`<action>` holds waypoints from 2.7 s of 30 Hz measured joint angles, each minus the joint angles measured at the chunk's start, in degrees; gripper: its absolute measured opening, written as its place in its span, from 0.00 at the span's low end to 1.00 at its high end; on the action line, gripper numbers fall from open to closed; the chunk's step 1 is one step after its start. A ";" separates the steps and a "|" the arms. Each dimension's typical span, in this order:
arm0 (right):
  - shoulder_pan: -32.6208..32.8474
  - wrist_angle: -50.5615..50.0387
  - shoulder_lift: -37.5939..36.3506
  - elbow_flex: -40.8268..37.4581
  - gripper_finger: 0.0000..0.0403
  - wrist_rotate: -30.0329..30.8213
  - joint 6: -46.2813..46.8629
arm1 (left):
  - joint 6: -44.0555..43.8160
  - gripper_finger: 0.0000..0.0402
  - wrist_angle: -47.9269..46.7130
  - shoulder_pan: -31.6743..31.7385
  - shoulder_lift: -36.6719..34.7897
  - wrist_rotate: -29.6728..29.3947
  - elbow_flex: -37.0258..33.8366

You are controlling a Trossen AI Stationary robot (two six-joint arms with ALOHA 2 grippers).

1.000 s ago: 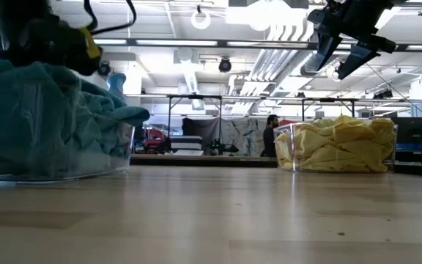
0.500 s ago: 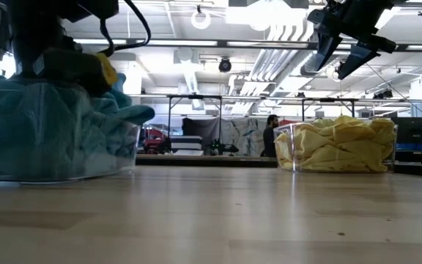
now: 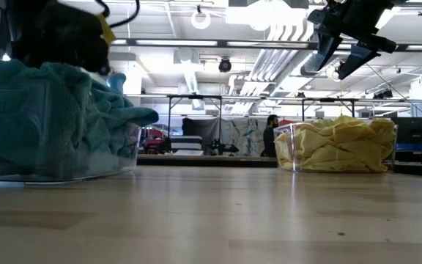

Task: Sort microfiber towel by color & place in baskets
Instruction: Put the blue microfiber cloth into the left transparent bin

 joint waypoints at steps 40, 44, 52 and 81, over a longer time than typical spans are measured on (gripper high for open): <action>0.00 -0.22 0.00 0.00 0.76 1.73 -0.44 | -1.57 0.13 -9.12 -0.76 -14.31 0.25 -2.36; 0.00 -0.20 0.01 0.00 0.76 1.73 -0.42 | -1.58 0.24 -9.01 -0.66 -14.57 0.13 -2.36; 0.00 -0.20 0.00 0.00 0.76 1.73 -0.24 | -4.44 0.33 -9.01 1.87 -18.02 5.35 -2.34; 0.00 -0.15 0.08 0.00 0.76 4.34 4.15 | 13.28 0.31 -8.76 25.85 -11.18 -7.75 -2.27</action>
